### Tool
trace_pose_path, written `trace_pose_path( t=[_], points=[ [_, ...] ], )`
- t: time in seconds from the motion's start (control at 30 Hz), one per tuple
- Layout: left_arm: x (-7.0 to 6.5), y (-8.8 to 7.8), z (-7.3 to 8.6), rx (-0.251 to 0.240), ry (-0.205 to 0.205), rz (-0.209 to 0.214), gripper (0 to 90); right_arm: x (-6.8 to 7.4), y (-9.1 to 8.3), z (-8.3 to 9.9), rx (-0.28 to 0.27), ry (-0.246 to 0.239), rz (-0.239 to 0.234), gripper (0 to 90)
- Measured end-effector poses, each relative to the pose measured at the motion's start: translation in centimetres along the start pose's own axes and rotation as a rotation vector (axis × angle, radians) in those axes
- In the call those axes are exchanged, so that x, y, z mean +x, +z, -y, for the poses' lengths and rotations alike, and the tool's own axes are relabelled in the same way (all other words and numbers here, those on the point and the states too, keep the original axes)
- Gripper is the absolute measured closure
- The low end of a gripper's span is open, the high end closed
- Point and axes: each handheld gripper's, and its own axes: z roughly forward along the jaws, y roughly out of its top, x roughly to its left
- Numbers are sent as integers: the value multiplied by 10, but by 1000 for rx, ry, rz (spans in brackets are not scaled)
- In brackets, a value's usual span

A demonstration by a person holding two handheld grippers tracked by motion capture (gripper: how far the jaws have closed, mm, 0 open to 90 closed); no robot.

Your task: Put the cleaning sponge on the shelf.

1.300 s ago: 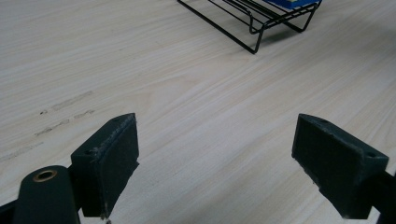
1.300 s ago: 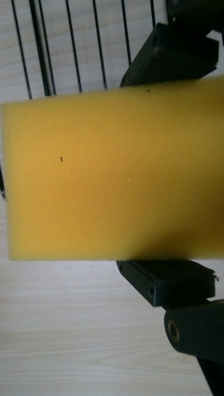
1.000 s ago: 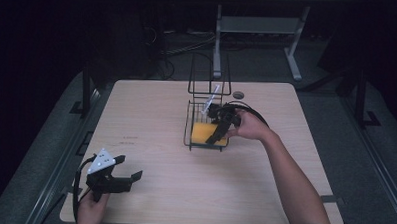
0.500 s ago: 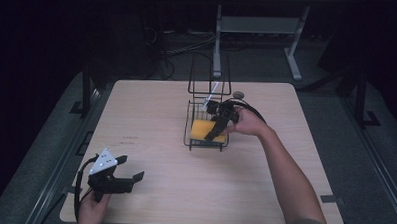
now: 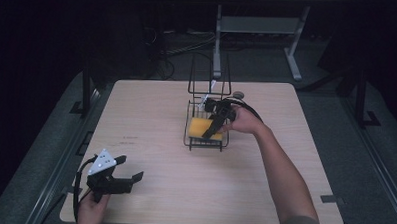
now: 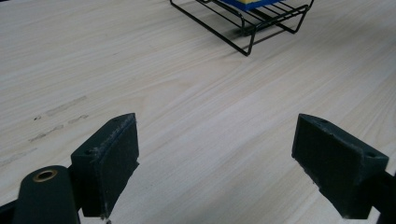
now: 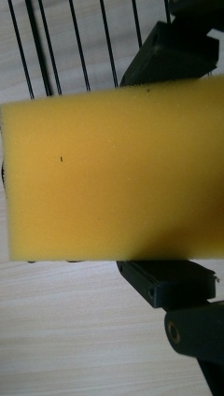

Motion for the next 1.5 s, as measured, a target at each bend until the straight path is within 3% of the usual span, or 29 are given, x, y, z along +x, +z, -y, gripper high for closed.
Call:
trace_pose_path(
  t=[0.17,0.97,1.5],
  points=[
    [0,-2,2,6,-3,-7,141,-2,1,0,-22,-4,2,206],
    [3,-2,3,4,-11,-6,141,-10,14,1,-8,16,5,198],
    [3,-3,3,2,-14,-5,141,-12,12,2,-14,13,21,175]
  ],
)
